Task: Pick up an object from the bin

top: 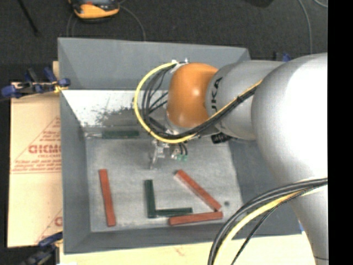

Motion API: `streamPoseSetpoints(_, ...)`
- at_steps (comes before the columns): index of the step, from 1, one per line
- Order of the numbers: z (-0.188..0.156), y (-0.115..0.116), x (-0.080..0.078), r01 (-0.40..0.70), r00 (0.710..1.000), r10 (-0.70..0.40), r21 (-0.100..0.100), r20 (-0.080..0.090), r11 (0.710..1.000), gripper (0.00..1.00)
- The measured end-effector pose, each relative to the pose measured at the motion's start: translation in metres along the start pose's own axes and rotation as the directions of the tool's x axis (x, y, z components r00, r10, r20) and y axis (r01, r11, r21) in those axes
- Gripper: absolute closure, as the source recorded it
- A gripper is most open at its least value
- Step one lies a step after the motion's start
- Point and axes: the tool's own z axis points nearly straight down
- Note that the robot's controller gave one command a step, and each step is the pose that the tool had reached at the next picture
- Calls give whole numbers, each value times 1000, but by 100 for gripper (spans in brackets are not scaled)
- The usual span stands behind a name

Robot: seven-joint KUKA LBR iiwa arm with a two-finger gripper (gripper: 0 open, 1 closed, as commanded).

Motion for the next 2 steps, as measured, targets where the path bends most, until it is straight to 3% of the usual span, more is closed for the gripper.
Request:
streamPoseSetpoints(1,0,0,0,0,1000,0,0,0,1000,100)
streamPoseSetpoints(2,-47,5,3,23,1000,-23,3,-8,1000,100)
